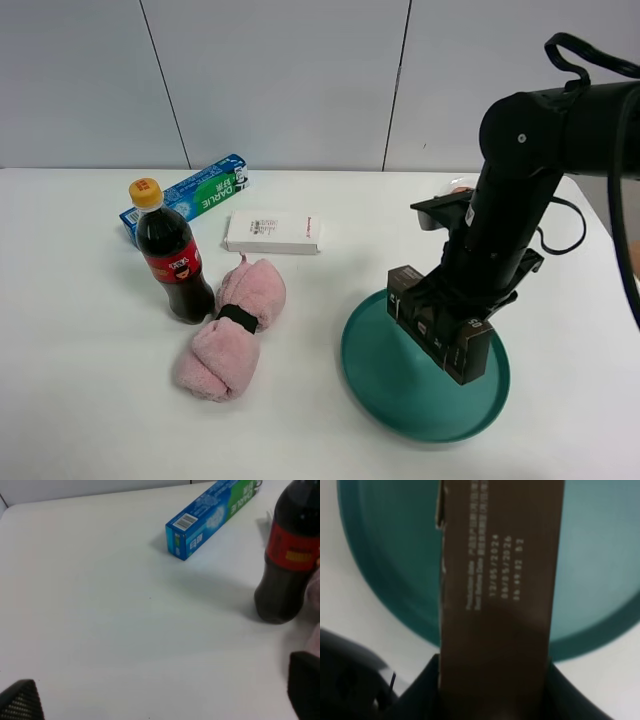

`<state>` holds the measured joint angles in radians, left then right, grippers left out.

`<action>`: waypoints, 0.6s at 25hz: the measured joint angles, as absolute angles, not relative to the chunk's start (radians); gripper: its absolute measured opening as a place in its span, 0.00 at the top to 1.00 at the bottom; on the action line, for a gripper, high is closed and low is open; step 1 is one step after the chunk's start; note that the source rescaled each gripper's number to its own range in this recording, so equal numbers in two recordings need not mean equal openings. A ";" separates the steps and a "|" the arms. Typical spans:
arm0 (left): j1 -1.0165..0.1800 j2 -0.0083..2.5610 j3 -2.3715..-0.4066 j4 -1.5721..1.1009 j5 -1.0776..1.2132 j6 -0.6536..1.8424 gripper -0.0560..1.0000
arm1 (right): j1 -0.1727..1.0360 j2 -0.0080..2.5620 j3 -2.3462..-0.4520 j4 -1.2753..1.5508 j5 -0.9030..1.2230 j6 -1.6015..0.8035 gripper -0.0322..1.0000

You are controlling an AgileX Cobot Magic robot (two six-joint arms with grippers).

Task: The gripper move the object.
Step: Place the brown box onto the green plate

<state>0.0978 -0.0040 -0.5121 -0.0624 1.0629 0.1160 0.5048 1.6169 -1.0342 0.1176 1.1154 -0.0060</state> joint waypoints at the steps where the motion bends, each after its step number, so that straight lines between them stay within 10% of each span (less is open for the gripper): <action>1: 0.098 -0.004 -0.512 -0.063 1.063 0.116 0.00 | 0.505 1.617 -1.034 0.118 1.100 -0.006 0.97; 15: 0.098 -0.004 -0.512 -0.062 1.063 0.116 0.00 | 0.526 1.617 -1.034 0.074 1.081 -0.006 0.97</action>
